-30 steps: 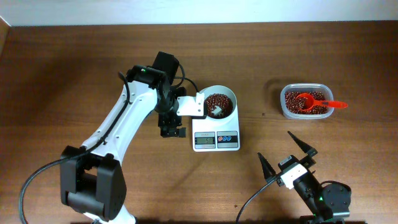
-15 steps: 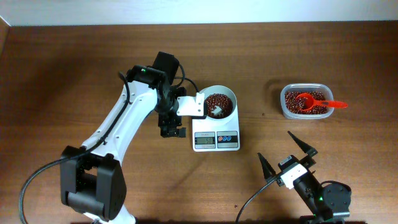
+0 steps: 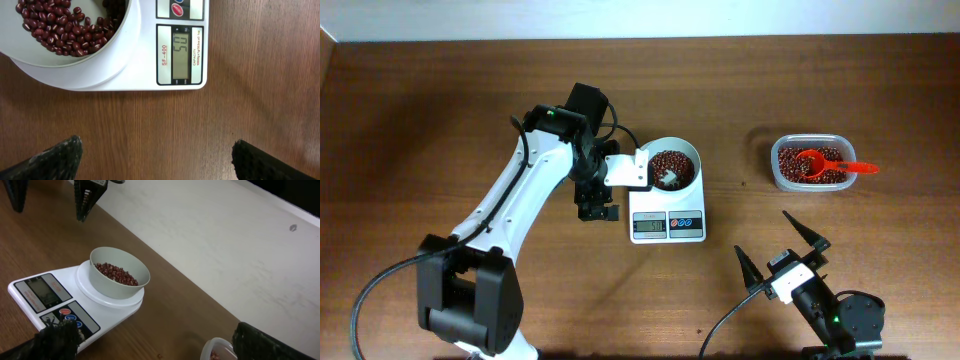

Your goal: Scoop item into bowl and weigh 50g on scale

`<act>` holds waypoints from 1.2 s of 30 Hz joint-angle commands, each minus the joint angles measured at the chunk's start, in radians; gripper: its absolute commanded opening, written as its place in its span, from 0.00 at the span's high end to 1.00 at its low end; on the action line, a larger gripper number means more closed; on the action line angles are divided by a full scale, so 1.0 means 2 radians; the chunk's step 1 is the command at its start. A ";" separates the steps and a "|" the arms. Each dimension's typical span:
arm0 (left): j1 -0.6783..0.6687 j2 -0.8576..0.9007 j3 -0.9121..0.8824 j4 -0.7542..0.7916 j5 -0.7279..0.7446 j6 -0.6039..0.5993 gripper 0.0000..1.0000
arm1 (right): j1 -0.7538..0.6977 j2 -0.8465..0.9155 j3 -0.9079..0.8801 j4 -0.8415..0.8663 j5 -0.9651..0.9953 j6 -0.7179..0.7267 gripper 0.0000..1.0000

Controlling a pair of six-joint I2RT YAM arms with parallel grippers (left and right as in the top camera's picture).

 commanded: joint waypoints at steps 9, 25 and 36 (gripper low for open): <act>0.000 -0.136 -0.003 -0.001 0.009 0.006 0.01 | 0.005 -0.002 -0.002 -0.003 -0.003 0.005 0.01; 0.083 -0.654 -0.095 -0.028 0.013 0.006 0.01 | 0.005 -0.002 -0.002 -0.003 -0.003 0.005 0.01; 0.124 -0.878 -0.412 0.169 0.147 -0.008 0.01 | 0.005 -0.002 -0.002 -0.003 -0.003 0.005 0.01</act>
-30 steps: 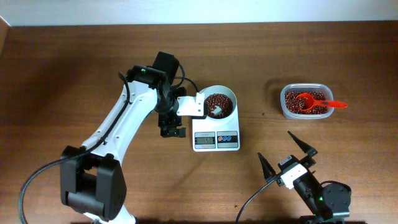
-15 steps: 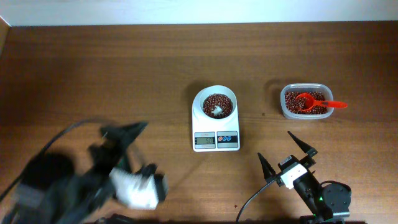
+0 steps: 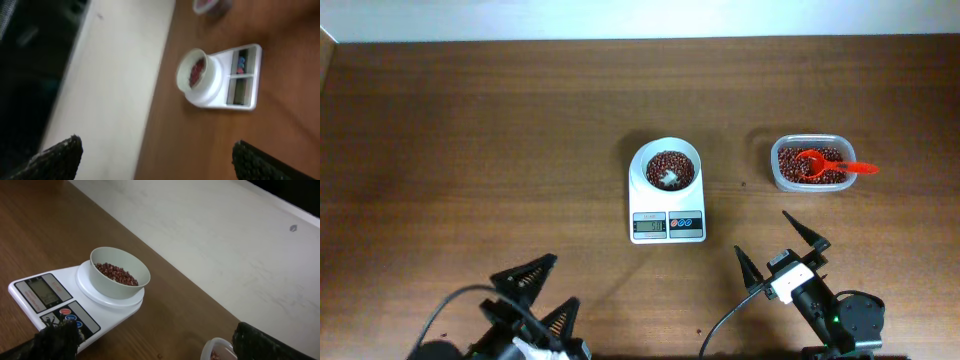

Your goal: Scoop item into bowl and weigh 50g on scale

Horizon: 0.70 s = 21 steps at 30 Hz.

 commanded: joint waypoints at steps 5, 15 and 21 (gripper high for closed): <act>0.007 -0.064 -0.175 0.348 -0.126 -0.473 0.01 | 0.005 -0.002 -0.002 -0.003 -0.003 0.006 0.01; 0.006 -0.064 -0.376 0.570 -0.253 -0.677 0.01 | 0.005 -0.002 -0.002 -0.003 -0.003 0.006 0.01; 0.008 -0.064 -0.377 0.414 -0.258 -0.677 0.01 | 0.005 -0.002 -0.002 -0.003 -0.003 0.005 0.01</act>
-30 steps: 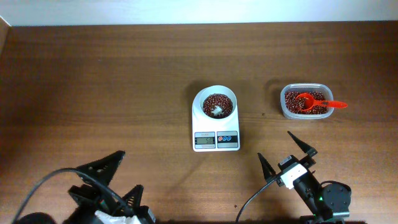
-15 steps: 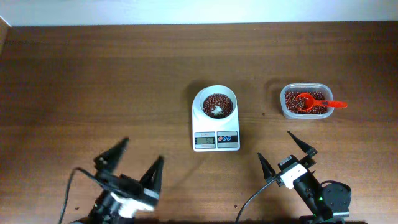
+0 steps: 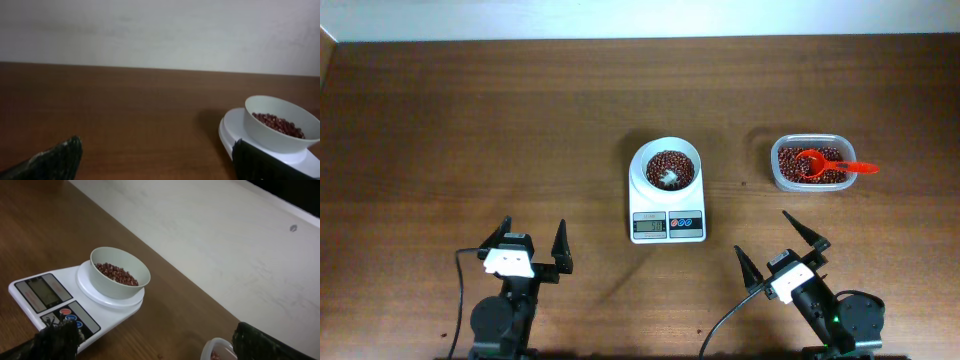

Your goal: Scoop item into bowl and weigh 50g on scale

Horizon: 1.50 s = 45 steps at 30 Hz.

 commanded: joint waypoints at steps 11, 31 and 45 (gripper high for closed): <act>-0.013 -0.004 -0.001 -0.005 -0.007 -0.008 0.01 | 0.005 -0.002 -0.002 -0.002 -0.002 0.006 0.01; -0.029 -0.004 -0.001 -0.006 -0.007 -0.008 0.02 | 0.005 -0.002 -0.002 -0.002 -0.002 0.006 0.01; -0.029 -0.004 -0.001 -0.006 -0.007 -0.008 0.01 | 0.005 0.002 -0.002 -0.012 0.351 0.330 0.01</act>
